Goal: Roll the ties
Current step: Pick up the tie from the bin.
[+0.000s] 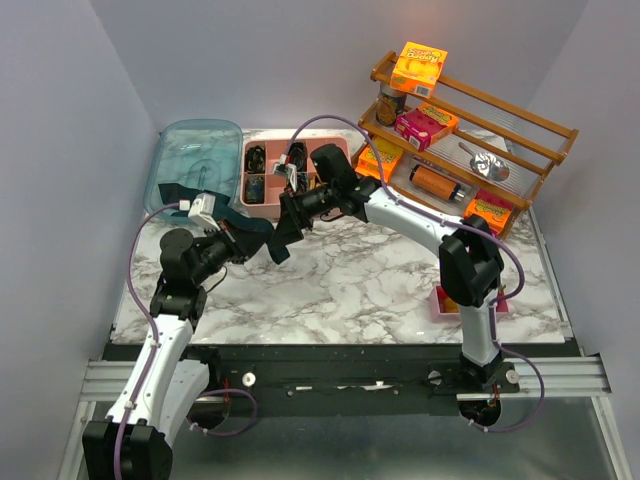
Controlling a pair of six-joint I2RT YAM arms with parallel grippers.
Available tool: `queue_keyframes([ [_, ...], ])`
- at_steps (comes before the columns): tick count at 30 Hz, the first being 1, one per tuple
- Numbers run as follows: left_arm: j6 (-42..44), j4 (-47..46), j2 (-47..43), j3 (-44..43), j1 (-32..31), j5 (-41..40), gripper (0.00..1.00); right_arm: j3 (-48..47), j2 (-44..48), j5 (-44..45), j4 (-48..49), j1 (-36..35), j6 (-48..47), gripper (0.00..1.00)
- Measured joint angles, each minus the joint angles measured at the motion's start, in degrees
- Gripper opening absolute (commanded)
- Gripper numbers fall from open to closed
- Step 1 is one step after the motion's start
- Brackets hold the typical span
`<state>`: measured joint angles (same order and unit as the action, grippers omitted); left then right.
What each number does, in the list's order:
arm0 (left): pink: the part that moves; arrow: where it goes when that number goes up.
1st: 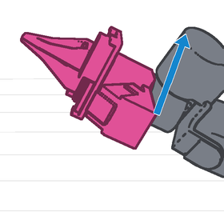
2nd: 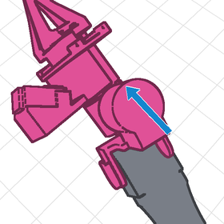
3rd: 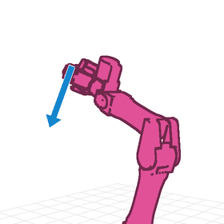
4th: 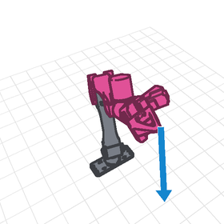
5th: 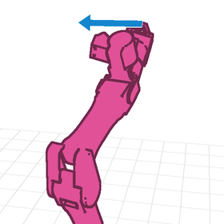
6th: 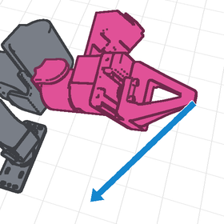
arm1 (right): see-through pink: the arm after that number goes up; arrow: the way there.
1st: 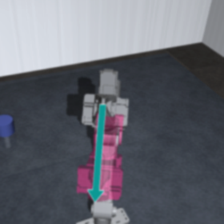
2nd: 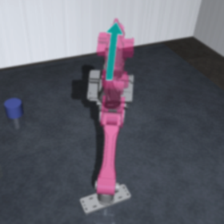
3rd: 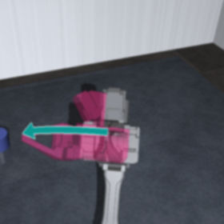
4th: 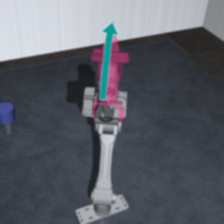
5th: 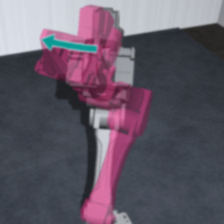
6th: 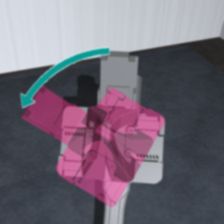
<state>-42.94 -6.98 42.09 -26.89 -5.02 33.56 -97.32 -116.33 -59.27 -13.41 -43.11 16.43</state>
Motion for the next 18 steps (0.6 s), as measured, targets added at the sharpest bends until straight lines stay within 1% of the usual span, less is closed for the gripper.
queue_keyframes([
  [5,0.0,-0.5,-0.4,-0.6,0.0,0.7,0.04,0.0,-0.7,-1.7,0.0,0.1,-0.2,0.81],
  [9,-0.7,-2.3,-0.2,-0.8,0.0,1.6,0.04,0.0,-1.0,-3.8,0.0,0.1,-0.8,0.69],
  [10,-1.0,-2.9,0.0,-0.8,0.0,2.0,0.04,0.0,-1.0,-4.3,0.0,0.1,-1.0,0.6],
  [11,-1.2,-3.4,0.1,-0.8,0.0,2.2,0.04,0.0,-1.1,-4.9,0.0,0.0,-1.0,0.55],
  [12,-1.4,-3.8,0.3,-0.8,0.0,2.7,0.04,0.0,-1.2,-5.5,0.1,0.0,-1.3,0.45],
  [14,-1.7,-4.4,0.6,-1.0,0.0,3.5,0.04,0.0,-1.3,-6.5,0.2,0.0,-1.4,0.38],
  [15,-1.7,-4.5,0.8,-1.2,0.0,3.7,0.05,0.0,-1.4,-7.1,0.3,0.0,-1.2,0.27],
  [16,-1.8,-4.5,1.1,-1.6,0.0,4.1,0.06,0.0,-1.4,-7.5,0.3,0.0,-1.0,0.21],
  [17,-1.8,-4.5,1.2,-1.9,0.0,4.5,0.08,0.0,-1.5,-7.9,0.5,0.0,-1.0,0.11],
  [18,-1.8,-4.5,1.3,-2.1,0.0,4.6,0.11,-0.1,-1.6,-8.3,0.6,0.0,-0.8,0.06],
])
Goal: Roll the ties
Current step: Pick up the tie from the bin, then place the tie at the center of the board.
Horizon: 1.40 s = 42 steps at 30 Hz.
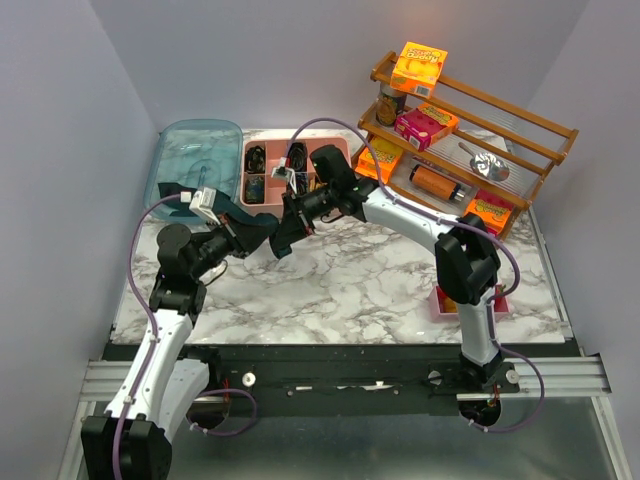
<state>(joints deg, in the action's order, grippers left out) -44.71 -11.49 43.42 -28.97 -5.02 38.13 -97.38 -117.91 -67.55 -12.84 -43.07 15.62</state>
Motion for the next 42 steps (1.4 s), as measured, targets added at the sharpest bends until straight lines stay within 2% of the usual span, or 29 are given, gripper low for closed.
queue_keyframes([
  [2,0.1,0.5,0.2,-0.6,0.0,0.0,0.25,-0.3,-0.2,-0.6,0.4,0.0,0.5,0.0],
  [3,0.4,0.7,0.2,-0.9,0.0,0.0,0.37,-0.7,-0.2,-0.6,0.4,0.0,0.9,0.0],
  [4,0.7,1.6,0.2,-1.6,0.0,-0.3,0.6,-1.0,-0.3,-0.5,0.6,0.0,1.2,0.01],
  [6,1.7,3.6,0.4,-3.9,0.0,-1.6,0.75,-2.0,-0.5,0.1,0.7,0.0,2.0,0.0],
  [8,2.1,5.7,0.5,-6.6,0.0,-3.5,0.83,-3.4,-0.6,1.7,0.8,0.1,3.5,0.0],
  [14,1.8,7.7,0.4,-13.2,0.0,-9.7,0.83,-9.0,-0.6,11.3,3.6,2.1,12.9,0.01],
  [21,0.3,6.4,1.6,-13.6,0.0,-10.7,0.83,-7.3,1.3,23.3,11.2,8.8,30.3,0.0],
  [26,-0.9,3.5,3.9,-12.9,0.0,-10.6,0.8,-6.6,2.8,26.4,15.7,9.4,39.8,0.0],
  [34,-3.4,-3.7,11.2,-12.6,-0.2,-8.5,0.72,-5.8,3.5,26.6,18.0,8.4,45.5,0.0],
  [42,-3.8,-6.9,19.7,-16.5,-3.0,-7.2,0.7,-4.7,3.9,26.6,18.0,8.4,46.4,0.0],
])
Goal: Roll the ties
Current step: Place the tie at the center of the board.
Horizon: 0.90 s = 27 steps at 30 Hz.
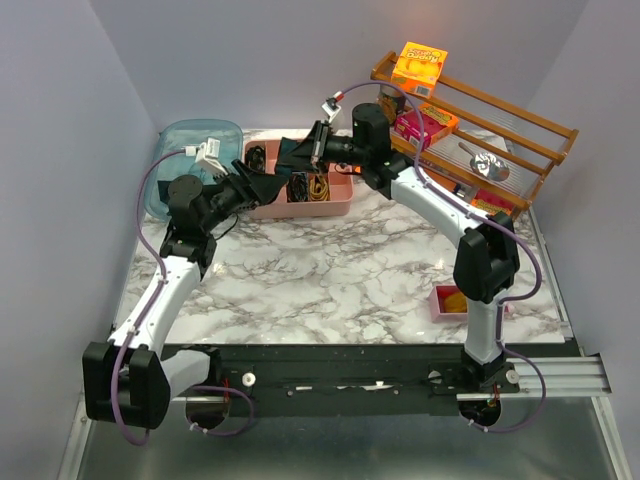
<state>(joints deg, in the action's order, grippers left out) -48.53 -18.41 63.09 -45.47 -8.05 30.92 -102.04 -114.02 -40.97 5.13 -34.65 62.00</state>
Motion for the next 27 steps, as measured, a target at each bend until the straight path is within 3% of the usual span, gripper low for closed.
queue_keyframes([
  [9,0.0,-3.5,6.3,-4.8,-3.1,0.0,0.53,0.1,0.1,0.0,0.0,0.0,0.0,0.0],
  [18,0.6,-4.2,9.0,-5.9,-4.0,-0.4,0.15,0.2,0.1,0.0,0.0,0.0,0.1,0.01],
  [20,0.9,-4.3,9.0,-5.9,-4.0,-0.5,0.0,0.2,0.1,-0.1,0.2,0.1,0.0,0.04],
  [24,2.0,-2.6,9.0,-6.8,-4.0,-0.5,0.0,0.6,0.2,-0.2,1.0,0.2,0.1,0.13],
  [26,3.0,-1.0,8.9,-7.6,-4.0,-0.5,0.0,0.7,0.2,-0.3,1.6,0.2,0.1,0.29],
  [27,3.6,0.2,8.7,-8.2,-4.0,-0.5,0.0,0.7,0.2,-0.4,1.9,0.2,0.2,0.29],
])
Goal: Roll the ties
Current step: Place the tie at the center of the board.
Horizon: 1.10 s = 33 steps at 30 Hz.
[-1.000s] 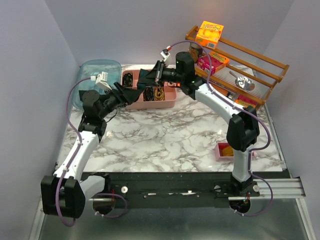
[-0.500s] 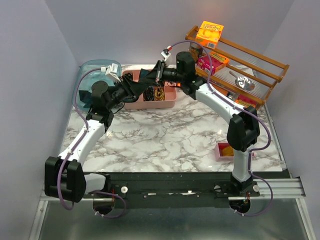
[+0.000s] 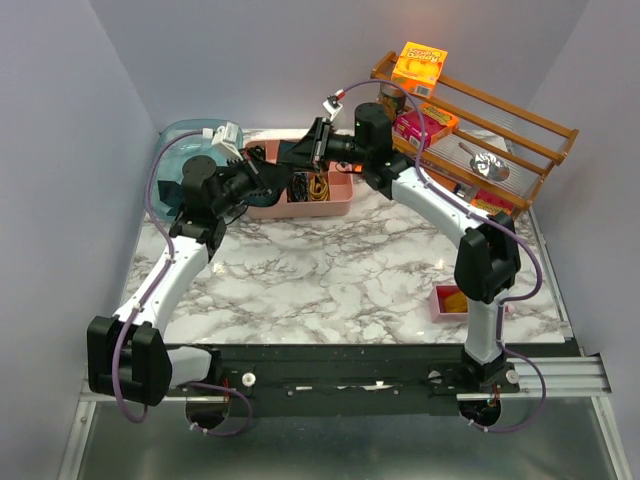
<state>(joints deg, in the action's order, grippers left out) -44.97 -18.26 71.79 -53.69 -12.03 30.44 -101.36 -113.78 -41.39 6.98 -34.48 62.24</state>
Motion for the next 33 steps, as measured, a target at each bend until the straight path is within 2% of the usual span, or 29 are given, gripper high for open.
queue_keyframes([
  [3,1.9,3.3,-1.0,-1.9,-0.1,-0.1,0.0,0.2,0.1,-0.4,1.3,0.0,0.1,0.36],
  [4,2.5,4.5,-1.6,-2.4,-0.1,-0.2,0.0,0.2,0.3,-0.5,1.8,0.0,0.2,0.45],
  [6,3.6,6.0,-2.4,-3.2,-0.1,-0.2,0.0,0.5,0.8,-0.7,2.6,0.0,0.4,0.51],
  [10,5.4,9.0,-5.1,-4.5,-0.1,-0.4,0.0,3.1,1.9,-1.7,7.0,0.0,2.3,0.68],
  [15,7.5,14.4,-6.6,-7.0,-0.3,-0.4,0.0,6.3,2.7,-2.6,11.2,0.2,4.3,0.81],
  [20,9.9,21.4,-7.0,-11.4,-0.4,-0.4,0.0,8.3,5.1,-2.9,10.7,0.5,2.6,0.96],
  [22,11.1,24.3,-7.2,-14.0,-0.4,-0.5,0.0,8.8,6.9,-2.9,9.6,0.5,0.6,1.0],
  [26,14.0,28.9,-9.0,-19.7,-0.1,-1.8,0.0,12.5,12.4,-3.5,7.8,0.7,-4.1,1.0],
  [30,17.1,33.2,-15.0,-23.5,0.3,-3.2,0.0,17.3,15.9,-3.9,6.4,0.8,-7.8,1.0],
  [33,18.7,36.3,-19.6,-24.5,0.3,-3.1,0.0,18.9,14.9,-4.3,5.4,0.8,-9.2,1.0],
])
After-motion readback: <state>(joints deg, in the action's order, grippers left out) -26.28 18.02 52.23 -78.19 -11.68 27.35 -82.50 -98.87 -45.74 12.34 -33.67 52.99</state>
